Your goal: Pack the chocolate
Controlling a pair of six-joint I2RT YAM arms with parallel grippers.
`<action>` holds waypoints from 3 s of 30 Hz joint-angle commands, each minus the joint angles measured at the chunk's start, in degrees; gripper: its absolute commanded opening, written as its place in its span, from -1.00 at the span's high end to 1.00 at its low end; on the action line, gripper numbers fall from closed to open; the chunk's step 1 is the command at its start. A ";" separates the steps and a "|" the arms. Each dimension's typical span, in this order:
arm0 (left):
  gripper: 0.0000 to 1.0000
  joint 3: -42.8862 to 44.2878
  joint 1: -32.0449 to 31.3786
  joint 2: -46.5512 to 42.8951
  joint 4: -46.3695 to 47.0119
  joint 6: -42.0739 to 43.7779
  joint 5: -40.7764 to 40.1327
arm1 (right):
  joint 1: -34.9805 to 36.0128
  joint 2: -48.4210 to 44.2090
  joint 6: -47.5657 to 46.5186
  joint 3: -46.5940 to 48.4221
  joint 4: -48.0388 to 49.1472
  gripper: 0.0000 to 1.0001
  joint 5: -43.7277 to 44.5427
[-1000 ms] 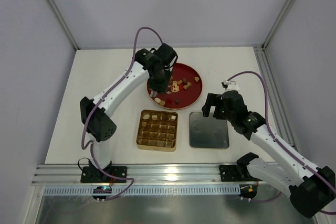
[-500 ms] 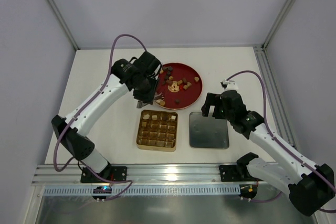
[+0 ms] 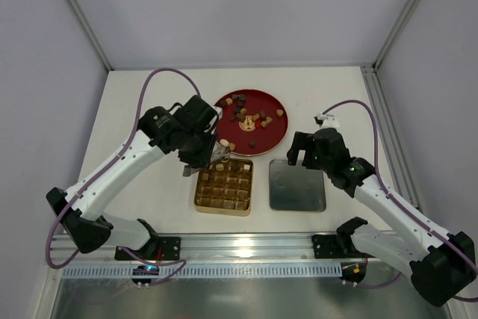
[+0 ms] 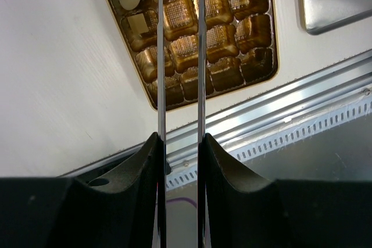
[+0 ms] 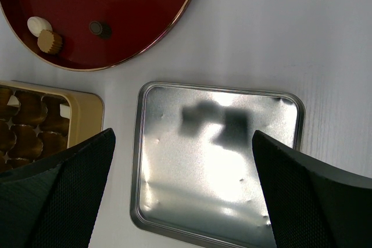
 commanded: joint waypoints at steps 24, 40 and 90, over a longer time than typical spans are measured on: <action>0.35 -7.67 -5.56 -8.67 -0.43 -6.43 -0.44 | -0.17 0.12 1.27 0.08 2.48 -1.00 1.16; 0.34 -12.68 -5.83 -11.39 0.44 -8.28 -1.67 | -0.17 0.56 1.45 -0.44 3.26 -0.99 0.73; 0.17 4.97 11.56 -0.15 5.71 -0.72 -4.40 | -0.08 2.14 -1.54 3.25 1.95 -0.99 -4.10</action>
